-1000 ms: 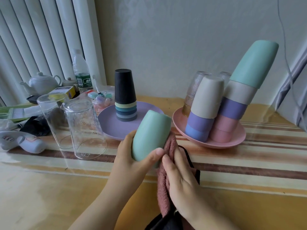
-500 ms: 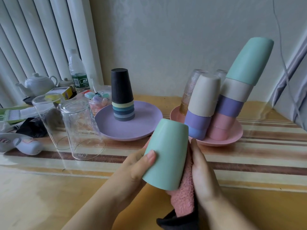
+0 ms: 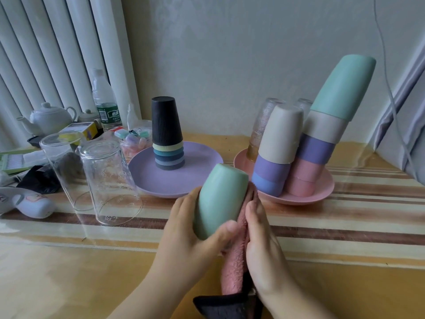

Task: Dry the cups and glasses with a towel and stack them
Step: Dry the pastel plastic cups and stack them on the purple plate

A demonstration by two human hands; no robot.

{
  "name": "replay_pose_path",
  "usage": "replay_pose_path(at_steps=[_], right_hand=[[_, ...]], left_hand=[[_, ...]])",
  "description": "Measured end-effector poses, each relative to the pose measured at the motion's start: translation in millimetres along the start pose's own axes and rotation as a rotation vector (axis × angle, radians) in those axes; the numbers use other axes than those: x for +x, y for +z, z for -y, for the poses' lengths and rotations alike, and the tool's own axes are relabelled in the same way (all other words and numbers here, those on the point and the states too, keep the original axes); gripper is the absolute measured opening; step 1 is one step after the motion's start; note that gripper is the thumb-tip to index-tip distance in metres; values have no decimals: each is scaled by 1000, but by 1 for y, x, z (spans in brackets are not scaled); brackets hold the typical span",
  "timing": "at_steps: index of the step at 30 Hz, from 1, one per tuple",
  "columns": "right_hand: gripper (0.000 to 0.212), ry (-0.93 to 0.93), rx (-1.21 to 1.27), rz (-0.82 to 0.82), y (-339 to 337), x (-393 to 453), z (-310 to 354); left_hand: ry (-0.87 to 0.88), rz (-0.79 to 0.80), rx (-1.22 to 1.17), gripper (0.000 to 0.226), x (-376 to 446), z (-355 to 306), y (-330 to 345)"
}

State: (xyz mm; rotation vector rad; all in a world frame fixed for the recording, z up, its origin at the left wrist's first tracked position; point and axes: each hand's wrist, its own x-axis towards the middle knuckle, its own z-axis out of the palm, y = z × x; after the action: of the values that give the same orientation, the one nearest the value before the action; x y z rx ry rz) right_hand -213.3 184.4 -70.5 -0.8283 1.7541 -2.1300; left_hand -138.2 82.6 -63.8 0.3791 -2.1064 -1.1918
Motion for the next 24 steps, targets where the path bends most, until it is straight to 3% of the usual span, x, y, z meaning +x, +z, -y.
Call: replay_pose_path(at_steps=[2,4,10,13,15,19,21,24], right_hand=[[53,12,-81,13,6,-6,-1],[44,31,-113,14,4,-9,-2],[37,81,-53,-81,-17,2,13],[76,148,65,-48,-23,8,14],[63,258,240,-25,-22,9,17],[53,329,337,15,-16,7,14],[59,319,299,56,-13,7,10],[78,257,163,-9,-12,5,3]], left_hand=[[-10,17,10,59,2,0,-3],[-29,52,-42,57,5,0,-7],[-130,397,-289,53,4,-9,-14],[-187,484,-429,46,2,-13,-17],[-262,490,-535,42,1,-14,-18],[-328,481,-641,72,4,-7,-16],[-345,409,-629,68,6,-5,-15],[-285,234,-575,60,9,0,-12]])
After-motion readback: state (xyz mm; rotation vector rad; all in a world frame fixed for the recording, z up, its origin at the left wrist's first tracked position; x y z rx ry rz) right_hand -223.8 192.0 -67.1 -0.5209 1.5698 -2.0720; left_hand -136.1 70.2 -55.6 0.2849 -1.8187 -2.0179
